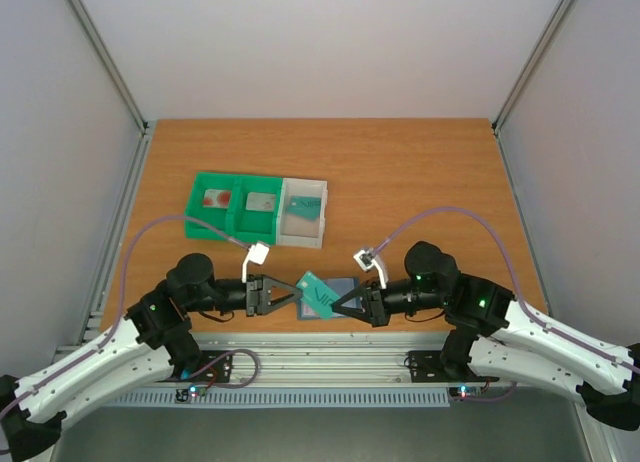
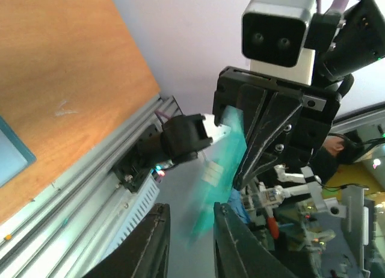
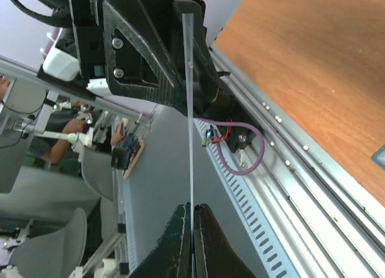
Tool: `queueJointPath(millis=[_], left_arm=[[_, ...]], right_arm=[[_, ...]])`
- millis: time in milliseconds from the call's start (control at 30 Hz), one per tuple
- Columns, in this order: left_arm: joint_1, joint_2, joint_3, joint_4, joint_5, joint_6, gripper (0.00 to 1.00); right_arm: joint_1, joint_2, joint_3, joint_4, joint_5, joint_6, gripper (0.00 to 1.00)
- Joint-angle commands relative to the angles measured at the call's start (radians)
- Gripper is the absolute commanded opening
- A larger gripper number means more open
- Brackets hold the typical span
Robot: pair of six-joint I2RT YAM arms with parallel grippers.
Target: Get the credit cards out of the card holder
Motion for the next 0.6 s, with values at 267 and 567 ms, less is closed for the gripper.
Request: queueJointPath(millis=[267, 567], left_arm=[[-0.003, 0.003, 0.029, -0.051, 0.013, 0.092, 0.00], [0.001, -0.010, 0.048, -0.191, -0.255, 0.114, 0.01]], right_arm=[[0.005, 0.015, 0.026, -0.042, 0.007, -0.038, 0.11], [0.005, -0.026, 0.036, -0.144, 0.169, -0.045, 0.55]])
